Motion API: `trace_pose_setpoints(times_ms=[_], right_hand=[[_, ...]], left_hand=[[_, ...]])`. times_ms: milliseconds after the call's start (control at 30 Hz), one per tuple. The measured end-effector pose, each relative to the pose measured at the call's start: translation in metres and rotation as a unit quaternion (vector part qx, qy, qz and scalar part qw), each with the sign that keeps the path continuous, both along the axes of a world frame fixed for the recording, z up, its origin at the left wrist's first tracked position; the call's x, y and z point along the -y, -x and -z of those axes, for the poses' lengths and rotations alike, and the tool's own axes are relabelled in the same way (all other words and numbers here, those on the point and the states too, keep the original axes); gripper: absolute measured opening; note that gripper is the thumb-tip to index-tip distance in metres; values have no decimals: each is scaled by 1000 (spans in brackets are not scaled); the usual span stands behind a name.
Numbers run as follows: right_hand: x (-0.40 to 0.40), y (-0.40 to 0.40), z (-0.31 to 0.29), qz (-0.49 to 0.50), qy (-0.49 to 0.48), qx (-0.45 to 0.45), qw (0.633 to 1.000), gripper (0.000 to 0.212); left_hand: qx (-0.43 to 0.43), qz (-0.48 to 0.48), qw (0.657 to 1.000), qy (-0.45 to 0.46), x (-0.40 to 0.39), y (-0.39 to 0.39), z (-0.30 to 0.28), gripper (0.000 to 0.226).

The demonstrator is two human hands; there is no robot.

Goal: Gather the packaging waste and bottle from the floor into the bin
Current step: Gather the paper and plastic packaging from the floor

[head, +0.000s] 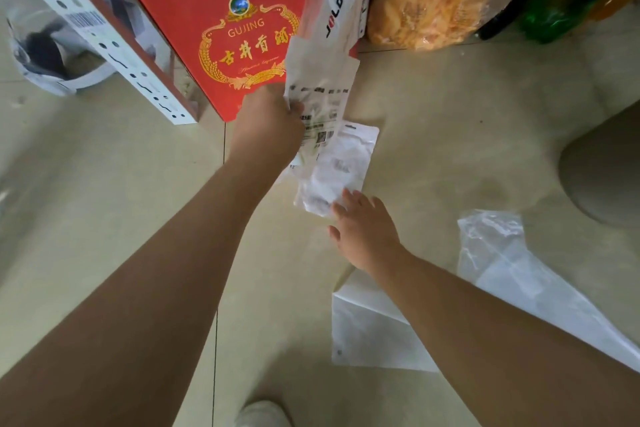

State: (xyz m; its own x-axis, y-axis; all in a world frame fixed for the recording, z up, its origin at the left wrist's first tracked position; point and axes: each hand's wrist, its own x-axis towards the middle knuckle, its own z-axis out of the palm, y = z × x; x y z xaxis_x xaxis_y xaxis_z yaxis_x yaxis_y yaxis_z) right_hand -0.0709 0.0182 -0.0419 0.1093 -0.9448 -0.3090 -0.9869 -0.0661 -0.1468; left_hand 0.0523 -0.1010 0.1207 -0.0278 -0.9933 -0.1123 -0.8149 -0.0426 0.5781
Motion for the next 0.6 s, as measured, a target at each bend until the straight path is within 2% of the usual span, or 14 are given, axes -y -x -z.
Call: trace_pose_setpoints(times_ms=[100, 233, 367, 467, 600], right_hand=[[-9, 11, -6, 30, 57, -45, 997, 30], [-7, 16, -16, 97, 38, -53, 993, 31], [-4, 9, -25, 73, -3, -31, 997, 7], [-13, 5, -24, 74, -40, -32, 996, 21], [-8, 17, -24, 50, -26, -50, 997, 23]], left_hand=[[-21, -3, 1000, -9, 2, 7, -1, 19], [-24, 12, 1000, -3, -5, 17, 0, 18], [-24, 14, 1000, -2, -9, 23, -1, 15], [-26, 12, 1000, -8, -9, 24, -2, 17], [-28, 15, 1000, 2, -9, 24, 2, 8]])
